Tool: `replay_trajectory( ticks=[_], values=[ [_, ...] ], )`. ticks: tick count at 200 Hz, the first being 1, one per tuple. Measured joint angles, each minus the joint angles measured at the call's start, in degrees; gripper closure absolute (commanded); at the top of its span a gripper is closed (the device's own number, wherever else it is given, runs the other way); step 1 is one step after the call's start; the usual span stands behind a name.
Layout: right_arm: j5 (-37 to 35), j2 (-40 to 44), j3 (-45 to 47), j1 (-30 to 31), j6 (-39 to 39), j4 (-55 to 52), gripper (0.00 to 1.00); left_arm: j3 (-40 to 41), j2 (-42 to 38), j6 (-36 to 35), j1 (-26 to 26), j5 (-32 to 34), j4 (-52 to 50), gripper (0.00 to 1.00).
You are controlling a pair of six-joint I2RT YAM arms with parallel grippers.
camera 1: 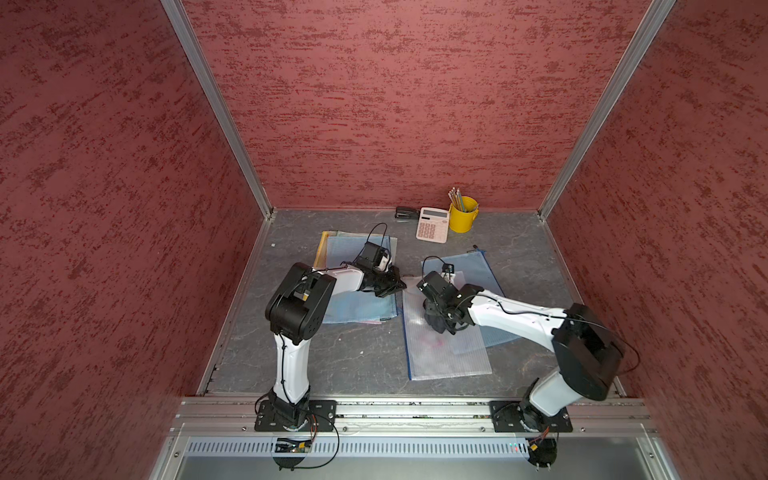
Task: Wipe the document bag
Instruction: Wipe the dirt from the document bag.
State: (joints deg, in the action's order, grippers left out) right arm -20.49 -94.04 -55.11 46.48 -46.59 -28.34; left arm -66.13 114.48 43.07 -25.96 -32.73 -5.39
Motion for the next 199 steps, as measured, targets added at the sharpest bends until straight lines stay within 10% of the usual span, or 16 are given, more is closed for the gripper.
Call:
replay_trajectory(
  ticks=[89,135,199],
  values=[
    [-6.47,-1.38,6.84,22.03,-16.17,1.07,1.00,-0.33,3.21,5.31,0.35,-2.12,2.82,1.00],
    [3.19,10.08,13.70,33.94,-29.66,-6.71,1.00,-0.83,3.93,6.47,0.96,-4.00,2.86,1.00],
    [0.33,17.05,-1.40,13.62,-14.40,-12.09,1.00,-4.28,6.08,3.02,1.25,-3.48,2.51,1.00]
  ],
)
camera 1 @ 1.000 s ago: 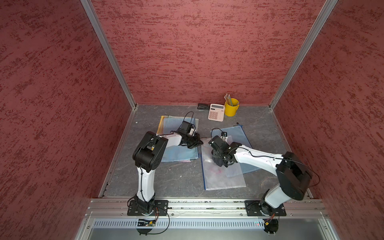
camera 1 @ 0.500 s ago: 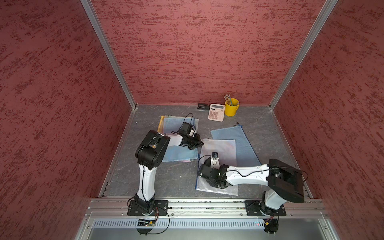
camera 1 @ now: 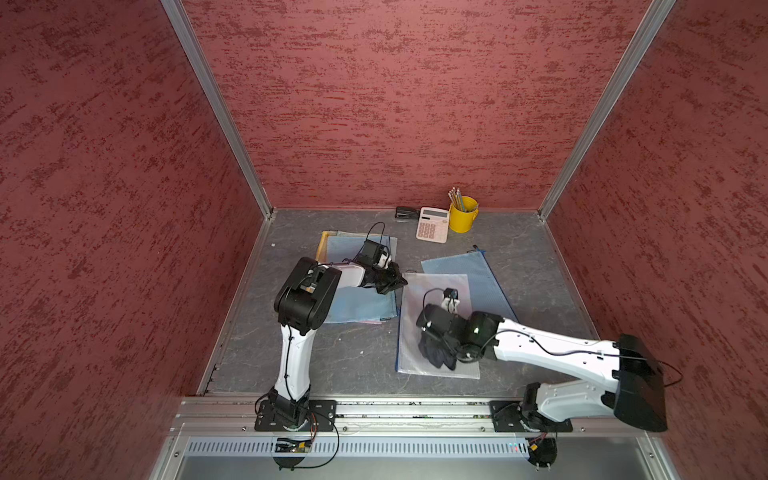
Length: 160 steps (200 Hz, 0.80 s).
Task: Wipe the document bag
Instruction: Wipe the dirt from the document bag.
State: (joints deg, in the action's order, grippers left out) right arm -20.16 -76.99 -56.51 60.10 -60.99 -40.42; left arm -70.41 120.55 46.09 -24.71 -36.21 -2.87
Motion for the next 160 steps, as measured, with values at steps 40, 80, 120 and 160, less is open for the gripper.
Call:
replay_trajectory(
  ticks=[40,80,120,160],
  values=[
    [-4.28,-4.63,4.74,-4.70,12.79,22.32,1.00,0.02,0.00,-1.18,-0.79,0.09,-0.02,1.00],
    [-2.23,-17.77,12.87,-4.63,15.78,33.55,1.00,0.04,0.00,-1.33,-0.94,0.15,0.04,1.00],
    [-3.04,-17.59,15.30,-3.10,11.04,35.80,1.00,0.13,0.00,-0.44,-0.96,0.20,0.33,1.00],
    [-5.84,-14.86,16.11,5.42,-2.19,26.62,1.00,0.24,0.00,0.00,-0.57,-0.02,0.17,1.00]
  ],
)
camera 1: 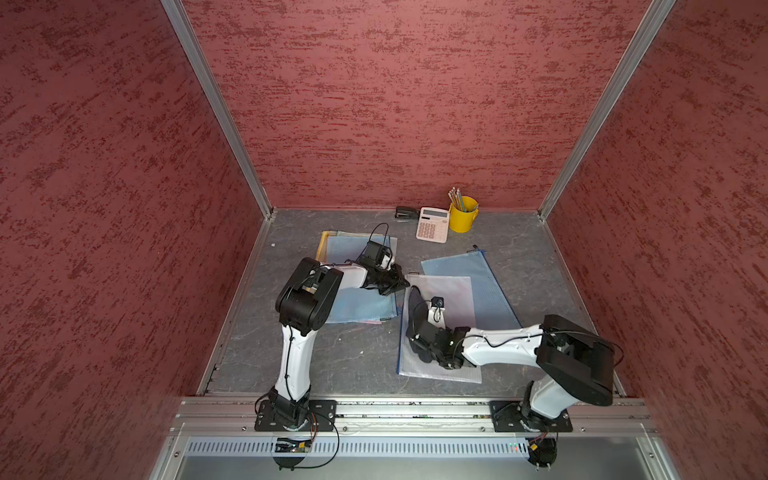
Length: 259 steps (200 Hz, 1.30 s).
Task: Wipe the document bag
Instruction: Wipe the dirt from the document bag.
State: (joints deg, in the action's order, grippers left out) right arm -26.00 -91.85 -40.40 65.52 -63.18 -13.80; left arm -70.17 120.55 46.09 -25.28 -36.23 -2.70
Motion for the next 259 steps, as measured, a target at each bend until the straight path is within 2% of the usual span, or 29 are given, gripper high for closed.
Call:
replay_trajectory(
  ticks=[40,62,76,95,110,123,144,164,184,202,237,259],
  values=[
    [3.19,7.30,3.21,9.70,-16.04,-11.80,1.00,0.00,0.00,-0.31,0.94,-1.68,-1.14,1.00],
    [6.80,11.76,3.13,14.08,-20.70,-21.94,1.00,-0.02,0.00,-1.11,1.29,-2.34,-1.75,1.00],
    [7.10,13.03,-0.79,13.75,-20.33,-31.39,1.00,-0.02,0.00,-1.53,1.29,-2.43,-1.79,1.00],
    [3.72,13.84,-11.10,7.48,-15.15,-37.62,1.00,0.00,0.00,-1.86,1.27,-2.45,-1.77,1.00],
    [-0.35,14.16,-18.67,2.38,-7.87,-33.90,1.00,0.07,0.00,-1.92,1.25,-2.47,-1.73,1.00],
    [-2.36,14.53,-20.87,-0.90,-0.66,-26.58,1.00,0.13,-0.02,-1.95,1.22,-2.47,-1.55,1.00],
    [-3.26,12.70,-17.66,-4.74,9.60,-12.20,1.00,0.94,-0.13,-1.92,1.16,-2.47,-0.37,1.00],
    [-2.89,6.32,-12.22,-6.38,14.36,-3.32,1.00,1.40,-0.20,-1.79,1.11,-2.62,0.46,1.00],
    [-1.90,0.98,-5.03,-6.80,14.95,0.70,1.00,1.92,-0.33,-1.51,1.11,-2.64,1.42,1.00],
    [-0.90,0.55,0.68,-6.80,13.44,2.38,1.00,2.10,-0.35,-1.25,1.11,-2.62,1.77,1.00],
    [0.33,1.70,1.53,-4.81,7.82,1.36,1.00,2.25,-0.39,-0.35,1.11,-2.54,2.14,1.00],
    [1.70,4.63,1.70,0.70,1.97,-5.99,1.00,2.25,-0.61,-0.24,1.09,-2.21,2.01,1.00]
  ],
)
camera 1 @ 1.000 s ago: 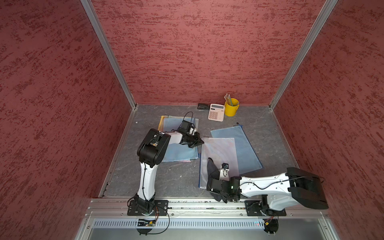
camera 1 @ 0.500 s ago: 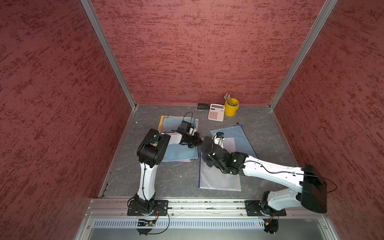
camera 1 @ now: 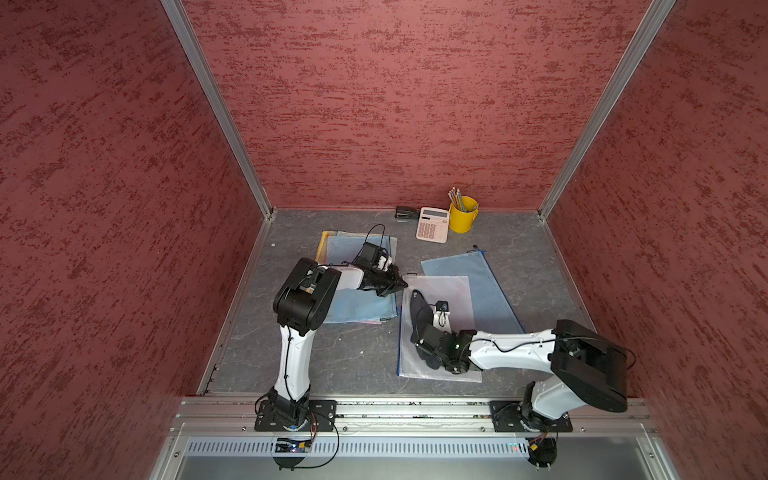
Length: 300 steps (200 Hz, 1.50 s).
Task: Wipe the document bag
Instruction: Wipe the dirt from the document bag.
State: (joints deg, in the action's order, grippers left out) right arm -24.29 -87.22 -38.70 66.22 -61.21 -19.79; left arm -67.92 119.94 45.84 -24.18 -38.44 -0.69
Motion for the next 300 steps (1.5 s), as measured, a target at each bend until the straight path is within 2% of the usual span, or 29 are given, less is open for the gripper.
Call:
replay_trajectory(
  ticks=[25,44,64,82,105,130,163,186,197,224,243,271,300],
  values=[
    [4.57,6.38,-2.16,5.31,-3.82,-15.28,1.00,0.00,-0.37,-0.09,0.00,-0.02,-1.14,1.00],
    [4.72,9.97,-8.33,1.99,-2.03,-22.53,1.00,0.00,-0.48,-0.28,-0.17,-0.09,-1.70,1.00],
    [4.83,9.94,-14.56,-8.22,4.33,-17.38,1.00,0.00,-0.59,-0.28,-0.39,-0.07,-2.10,1.00],
    [5.01,4.79,-17.22,-15.30,10.60,-7.08,1.00,0.00,-0.74,-0.46,-0.79,-0.04,-2.60,1.00],
    [6.32,-5.90,-18.12,-20.26,16.57,3.17,1.00,0.00,-1.22,-1.73,-1.51,0.17,-4.24,1.00],
    [6.56,-13.46,-16.85,-23.96,20.35,5.62,1.00,0.00,-1.92,-3.15,-1.88,1.07,-6.19,1.00],
    [5.20,-7.41,-9.42,-30.51,21.03,5.57,1.00,0.00,-2.29,-4.61,-1.84,1.09,-7.67,1.00],
    [1.81,-2.89,-5.99,-38.62,21.18,0.61,1.00,-0.02,-2.43,-5.90,-1.75,0.76,-8.46,1.00],
    [-0.24,-1.73,-6.03,-40.52,21.24,-1.79,1.00,0.00,-2.67,-6.38,-1.75,0.79,-9.18,1.00],
    [-0.24,0.44,-9.46,-38.99,22.23,-4.50,1.00,0.02,-3.39,-6.93,-1.70,0.85,-10.56,1.00],
    [1.18,-0.35,-15.37,-33.62,22.84,-3.56,1.00,0.02,-3.82,-6.78,-1.70,1.01,-10.88,1.00],
    [4.09,-6.82,-25.44,-24.68,23.06,1.75,1.00,0.44,-3.91,-5.66,-1.81,1.25,-10.71,1.00],
    [9.01,-13.29,-25.40,-20.98,21.44,7.54,1.00,0.48,-3.91,-4.61,-1.88,1.38,-10.29,1.00]
  ],
)
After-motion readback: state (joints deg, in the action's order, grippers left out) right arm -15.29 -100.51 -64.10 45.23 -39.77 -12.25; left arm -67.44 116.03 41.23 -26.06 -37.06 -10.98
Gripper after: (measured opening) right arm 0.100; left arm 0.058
